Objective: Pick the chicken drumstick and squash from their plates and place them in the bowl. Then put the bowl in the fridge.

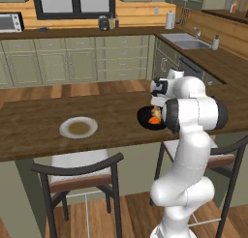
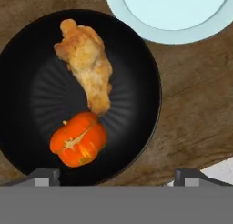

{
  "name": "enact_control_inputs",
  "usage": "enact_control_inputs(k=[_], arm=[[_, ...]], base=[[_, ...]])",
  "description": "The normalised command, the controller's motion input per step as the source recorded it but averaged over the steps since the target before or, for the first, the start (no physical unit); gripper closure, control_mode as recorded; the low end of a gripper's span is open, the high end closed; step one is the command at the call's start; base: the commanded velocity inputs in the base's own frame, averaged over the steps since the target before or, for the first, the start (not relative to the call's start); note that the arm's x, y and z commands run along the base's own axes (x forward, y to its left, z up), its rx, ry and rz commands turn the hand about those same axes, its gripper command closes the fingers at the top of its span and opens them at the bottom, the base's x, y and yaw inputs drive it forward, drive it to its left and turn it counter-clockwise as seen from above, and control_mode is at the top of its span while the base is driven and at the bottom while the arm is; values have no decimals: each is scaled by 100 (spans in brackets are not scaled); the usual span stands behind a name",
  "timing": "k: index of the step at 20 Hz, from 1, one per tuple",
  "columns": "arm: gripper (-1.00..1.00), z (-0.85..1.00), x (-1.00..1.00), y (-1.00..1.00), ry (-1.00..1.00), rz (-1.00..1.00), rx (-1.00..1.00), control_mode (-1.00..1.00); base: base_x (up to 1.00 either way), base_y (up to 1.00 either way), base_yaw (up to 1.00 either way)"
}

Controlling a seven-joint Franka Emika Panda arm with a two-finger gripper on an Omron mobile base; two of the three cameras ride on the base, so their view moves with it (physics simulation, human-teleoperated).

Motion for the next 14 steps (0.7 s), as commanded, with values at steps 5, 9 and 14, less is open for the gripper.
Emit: enact_control_inputs(k=[5, 9, 14], arm=[[-100, 2, -72, -37, 0, -31, 1, -100], [-100, 2, -21, -22, 0, -4, 1, -100], [-100, -1, 15, -22, -3, 5, 6, -100]], base=[[0, 0, 0], [0, 0, 0], [0, 0, 0]])
